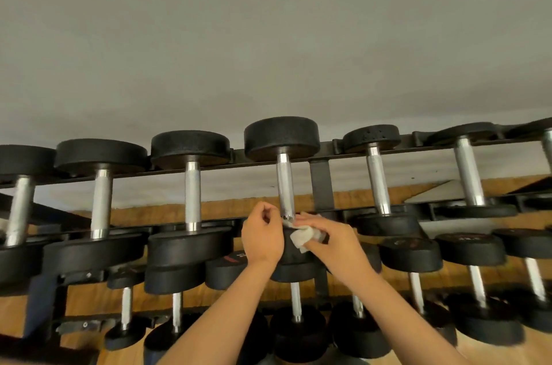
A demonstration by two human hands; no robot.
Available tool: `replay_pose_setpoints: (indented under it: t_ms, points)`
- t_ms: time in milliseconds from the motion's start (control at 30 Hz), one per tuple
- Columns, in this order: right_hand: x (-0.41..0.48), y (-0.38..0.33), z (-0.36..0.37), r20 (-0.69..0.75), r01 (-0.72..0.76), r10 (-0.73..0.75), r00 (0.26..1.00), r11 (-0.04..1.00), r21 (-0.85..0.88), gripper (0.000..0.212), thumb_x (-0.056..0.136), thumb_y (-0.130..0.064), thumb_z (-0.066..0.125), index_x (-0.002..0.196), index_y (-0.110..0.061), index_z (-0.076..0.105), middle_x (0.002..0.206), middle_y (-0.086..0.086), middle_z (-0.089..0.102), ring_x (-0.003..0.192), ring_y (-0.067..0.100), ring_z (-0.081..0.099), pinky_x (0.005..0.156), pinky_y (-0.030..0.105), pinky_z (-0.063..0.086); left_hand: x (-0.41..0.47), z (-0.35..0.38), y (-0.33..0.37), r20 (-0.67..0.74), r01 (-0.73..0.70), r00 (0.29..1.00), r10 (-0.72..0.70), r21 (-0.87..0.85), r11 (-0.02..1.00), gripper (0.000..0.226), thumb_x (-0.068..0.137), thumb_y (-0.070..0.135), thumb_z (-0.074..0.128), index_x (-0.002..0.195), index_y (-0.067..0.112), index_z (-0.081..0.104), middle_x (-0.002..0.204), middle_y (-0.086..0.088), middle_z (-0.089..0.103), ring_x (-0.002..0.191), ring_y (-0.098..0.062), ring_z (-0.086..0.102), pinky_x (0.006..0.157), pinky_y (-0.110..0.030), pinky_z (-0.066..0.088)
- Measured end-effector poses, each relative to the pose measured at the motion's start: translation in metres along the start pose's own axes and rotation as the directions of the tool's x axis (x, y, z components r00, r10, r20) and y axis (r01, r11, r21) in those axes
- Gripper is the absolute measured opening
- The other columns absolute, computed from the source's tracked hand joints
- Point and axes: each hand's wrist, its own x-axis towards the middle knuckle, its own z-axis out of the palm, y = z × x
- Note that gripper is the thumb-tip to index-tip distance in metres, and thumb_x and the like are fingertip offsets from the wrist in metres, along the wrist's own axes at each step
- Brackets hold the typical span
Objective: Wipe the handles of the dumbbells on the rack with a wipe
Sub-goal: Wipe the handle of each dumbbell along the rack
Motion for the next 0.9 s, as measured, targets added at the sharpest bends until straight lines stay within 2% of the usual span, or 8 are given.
replay_pose_setpoints:
  t_ms: [67, 200, 333, 400, 500, 600, 767, 900]
  points:
    - [-0.011, 0.006, 0.008, -0.033, 0.086, -0.089, 0.995, 0.992, -0.096, 0.053, 0.082, -0.004, 0.072, 0.120, -0.039, 0.058, 0.125, -0.028, 0.052, 0.125, -0.018, 0.039, 0.112, 0.008, 0.019, 0.000, 0.000, -0.001, 0.009, -0.014, 1.000, 0.014, 0.005, 1.000, 0.018, 0.095, 0.014, 0.052, 0.079, 0.010, 0.059, 0.072, -0.002, 0.061, 0.070, -0.015, 0.058, 0.067, -0.031, 0.047]
    - [-0.026, 0.013, 0.018, -0.117, 0.193, -0.229, 0.966, 0.946, -0.262, 0.068, 0.078, 0.001, 0.074, 0.134, -0.026, 0.047, 0.140, -0.014, 0.043, 0.133, -0.019, 0.024, 0.115, 0.012, 0.013, 0.000, 0.000, -0.003, 0.035, -0.001, 0.999, 0.001, 0.003, 1.000, 0.019, 0.095, 0.017, 0.053, 0.077, 0.014, 0.059, 0.075, 0.000, 0.064, 0.073, -0.014, 0.061, 0.068, -0.028, 0.047]
    - [-0.045, 0.031, 0.032, -0.083, 0.307, -0.405, 0.910, 0.798, -0.519, 0.081, 0.065, 0.011, 0.079, 0.137, -0.009, 0.047, 0.142, 0.005, 0.048, 0.138, 0.014, 0.035, 0.119, 0.028, 0.012, 0.003, 0.000, -0.007, 0.076, -0.016, 0.997, 0.014, 0.024, 1.000, 0.019, 0.096, 0.020, 0.053, 0.078, 0.017, 0.059, 0.076, 0.001, 0.066, 0.075, -0.012, 0.062, 0.066, -0.024, 0.045]
    - [-0.050, 0.036, 0.039, -0.039, 0.339, -0.452, 0.891, 0.720, -0.606, 0.072, 0.071, 0.005, 0.070, 0.137, -0.007, 0.042, 0.142, 0.010, 0.048, 0.142, 0.020, 0.028, 0.119, 0.034, 0.010, 0.002, 0.000, -0.007, 0.075, -0.027, 0.997, 0.026, 0.022, 0.999, 0.020, 0.096, 0.020, 0.053, 0.077, 0.019, 0.057, 0.076, 0.001, 0.065, 0.074, -0.012, 0.062, 0.066, -0.024, 0.045]
    - [-0.043, 0.036, 0.042, -0.026, 0.337, -0.438, 0.898, 0.727, -0.599, 0.057, 0.084, -0.007, 0.045, 0.141, -0.007, 0.038, 0.150, 0.007, 0.036, 0.148, 0.016, 0.015, 0.119, 0.038, 0.014, 0.002, 0.000, -0.006, 0.053, -0.047, 0.998, 0.044, 0.049, 0.998, 0.021, 0.097, 0.019, 0.052, 0.076, 0.018, 0.055, 0.073, 0.004, 0.061, 0.070, -0.009, 0.057, 0.062, -0.021, 0.042]
    - [-0.037, 0.037, 0.035, -0.010, 0.339, -0.416, 0.909, 0.755, -0.562, 0.057, 0.087, -0.008, 0.045, 0.144, -0.009, 0.037, 0.154, 0.004, 0.031, 0.146, 0.018, 0.021, 0.121, 0.036, 0.011, 0.002, 0.000, -0.004, 0.048, -0.042, 0.998, 0.039, 0.061, 0.997, 0.020, 0.097, 0.019, 0.051, 0.077, 0.018, 0.055, 0.073, 0.006, 0.058, 0.070, -0.006, 0.054, 0.060, -0.019, 0.039]
    - [-0.048, 0.037, 0.033, -0.025, 0.335, -0.418, 0.908, 0.760, -0.557, 0.056, 0.085, -0.006, 0.043, 0.141, -0.009, 0.040, 0.148, 0.006, 0.039, 0.142, 0.019, 0.029, 0.121, 0.032, 0.009, 0.004, -0.002, -0.007, 0.108, -0.050, 0.993, 0.045, 0.040, 0.998, 0.018, 0.098, 0.018, 0.050, 0.082, 0.014, 0.058, 0.077, 0.001, 0.062, 0.073, -0.008, 0.057, 0.062, -0.018, 0.038]
    - [-0.032, 0.029, 0.031, -0.059, 0.324, -0.424, 0.904, 0.768, -0.553, 0.050, 0.086, -0.007, 0.041, 0.135, -0.005, 0.051, 0.143, 0.009, 0.048, 0.137, 0.019, 0.037, 0.120, 0.035, 0.014, 0.004, -0.004, -0.010, 0.128, -0.102, 0.987, 0.097, 0.040, 0.994, 0.019, 0.098, 0.016, 0.049, 0.082, 0.014, 0.059, 0.075, 0.006, 0.060, 0.073, -0.006, 0.056, 0.064, -0.017, 0.039]
